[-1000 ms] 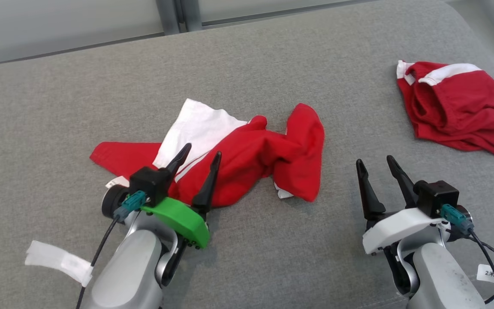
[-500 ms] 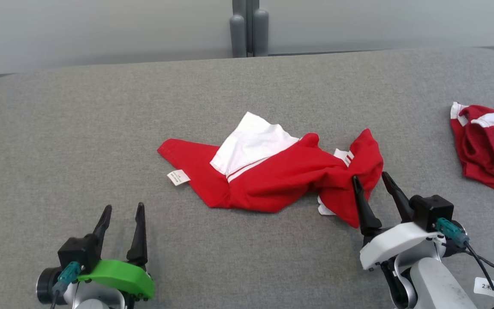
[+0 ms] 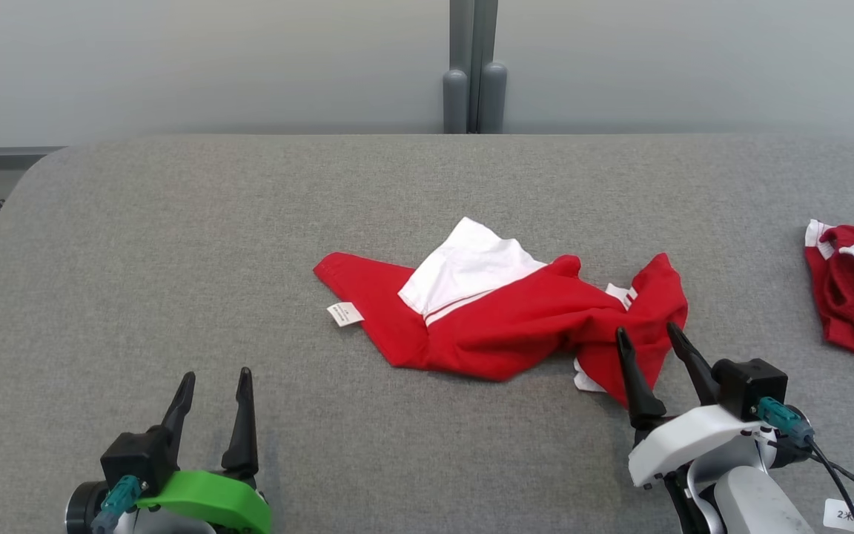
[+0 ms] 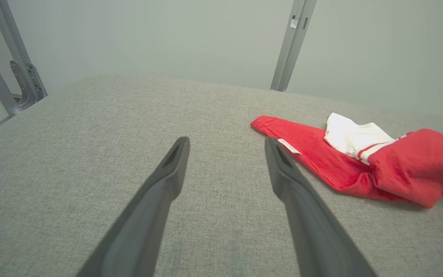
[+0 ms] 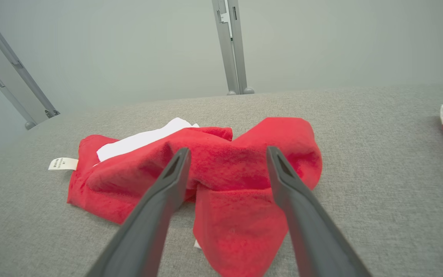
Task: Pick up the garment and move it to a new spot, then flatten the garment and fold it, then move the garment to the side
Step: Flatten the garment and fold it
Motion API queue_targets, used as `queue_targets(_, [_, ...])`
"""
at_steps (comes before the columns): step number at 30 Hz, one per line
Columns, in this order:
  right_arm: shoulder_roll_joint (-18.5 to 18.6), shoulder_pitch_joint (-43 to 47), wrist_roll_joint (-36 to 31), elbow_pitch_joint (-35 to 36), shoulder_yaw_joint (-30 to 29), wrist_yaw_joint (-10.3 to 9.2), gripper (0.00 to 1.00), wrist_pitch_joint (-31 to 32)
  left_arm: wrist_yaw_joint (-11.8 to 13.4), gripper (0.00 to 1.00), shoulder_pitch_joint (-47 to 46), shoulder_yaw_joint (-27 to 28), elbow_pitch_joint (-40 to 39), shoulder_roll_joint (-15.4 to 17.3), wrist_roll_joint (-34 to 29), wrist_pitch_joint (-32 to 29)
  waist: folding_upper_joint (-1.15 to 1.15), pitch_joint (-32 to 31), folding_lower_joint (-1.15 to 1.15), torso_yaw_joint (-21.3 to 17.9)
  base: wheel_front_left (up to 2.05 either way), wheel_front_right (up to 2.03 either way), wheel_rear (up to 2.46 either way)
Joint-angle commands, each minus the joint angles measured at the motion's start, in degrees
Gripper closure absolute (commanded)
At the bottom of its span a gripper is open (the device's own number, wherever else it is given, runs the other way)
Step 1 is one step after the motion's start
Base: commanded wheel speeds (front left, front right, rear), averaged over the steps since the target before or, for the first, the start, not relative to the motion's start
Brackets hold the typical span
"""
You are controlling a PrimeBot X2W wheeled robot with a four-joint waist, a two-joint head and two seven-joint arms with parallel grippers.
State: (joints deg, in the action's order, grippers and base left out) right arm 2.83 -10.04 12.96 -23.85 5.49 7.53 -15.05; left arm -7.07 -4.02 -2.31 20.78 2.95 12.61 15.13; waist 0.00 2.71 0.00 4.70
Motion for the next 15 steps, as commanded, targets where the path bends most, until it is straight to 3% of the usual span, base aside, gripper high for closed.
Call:
queue_targets(1, [0.2, 0.5, -0.4, -0.2, -0.2, -0.09, 0.00, -0.2, -0.1, 0.00, 1.1, -0.2, -0.3, 0.0, 0.4, 0.0, 0.00, -0.2, 0.00, -0.1, 0.00, 0.00, 0.00])
queue_targets(9, [0.1, -0.7, -1.7, 0.8, 1.3, -0.08, 0.00, -0.2, -0.3, 0.00, 1.4, -0.6, -0.1, 0.0, 0.9, 0.0, 0.00, -0.5, 0.00, -0.6, 0.00, 0.00, 0.00])
queue_targets(15, [0.2, -5.8, -3.2, 1.8, 3.5, -0.09, 0.00, -0.2, -0.3, 0.00, -0.6, -2.8, -0.6, 0.0, 1.9, 0.0, 0.00, 1.6, 0.00, 1.6, 0.00, 0.00, 0.00])
